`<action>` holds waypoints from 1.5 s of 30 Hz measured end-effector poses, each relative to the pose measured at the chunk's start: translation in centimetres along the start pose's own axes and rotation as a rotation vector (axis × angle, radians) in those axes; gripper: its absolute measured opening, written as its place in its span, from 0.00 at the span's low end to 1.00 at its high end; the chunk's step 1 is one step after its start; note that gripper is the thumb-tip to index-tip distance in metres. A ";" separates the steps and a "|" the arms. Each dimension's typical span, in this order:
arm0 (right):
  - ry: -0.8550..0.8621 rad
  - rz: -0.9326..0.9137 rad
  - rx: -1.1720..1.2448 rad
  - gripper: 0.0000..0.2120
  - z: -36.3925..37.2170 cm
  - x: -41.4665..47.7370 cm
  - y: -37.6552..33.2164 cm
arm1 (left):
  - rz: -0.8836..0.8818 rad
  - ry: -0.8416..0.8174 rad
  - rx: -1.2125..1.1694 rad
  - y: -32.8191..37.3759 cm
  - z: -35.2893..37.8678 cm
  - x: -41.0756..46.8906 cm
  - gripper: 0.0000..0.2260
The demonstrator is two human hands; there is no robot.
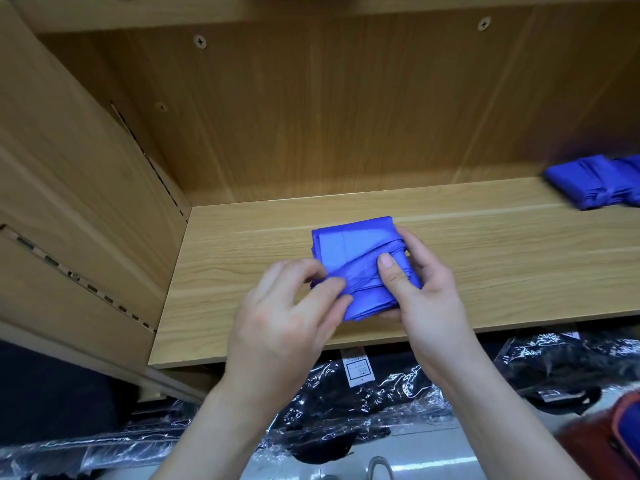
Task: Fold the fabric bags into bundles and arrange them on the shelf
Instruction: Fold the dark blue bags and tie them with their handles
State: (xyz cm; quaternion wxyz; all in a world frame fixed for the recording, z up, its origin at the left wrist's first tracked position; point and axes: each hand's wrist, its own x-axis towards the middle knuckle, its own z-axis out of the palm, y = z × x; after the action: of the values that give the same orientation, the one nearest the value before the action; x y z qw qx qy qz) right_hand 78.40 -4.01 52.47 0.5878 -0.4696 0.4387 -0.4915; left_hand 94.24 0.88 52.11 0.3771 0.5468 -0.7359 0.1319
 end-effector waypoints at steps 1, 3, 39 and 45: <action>-0.003 -0.019 -0.036 0.18 0.3 -0.1 0.2 | 0.009 -0.014 0.026 0.0 0.0 0.1 0.05; 0.006 -0.061 -0.118 0.22 0.9 -0.3 0.5 | 0.019 -0.042 0.069 -0.1 0.2 0.2 0.06; -0.164 0.019 -0.098 0.09 0.1 1.3 0.7 | -0.717 -0.080 -0.474 0.0 3.4 1.7 0.12; 0.150 -0.479 -0.423 0.13 0.5 1.4 3.1 | -0.806 -0.076 -0.685 1.6 4.8 0.7 0.15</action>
State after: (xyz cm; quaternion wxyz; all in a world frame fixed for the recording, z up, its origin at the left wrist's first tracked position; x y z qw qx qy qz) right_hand 79.54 -5.15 49.45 0.3109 -0.6338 0.4500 -0.5471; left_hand 90.77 -1.96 49.64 0.5280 0.6360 -0.4815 -0.2912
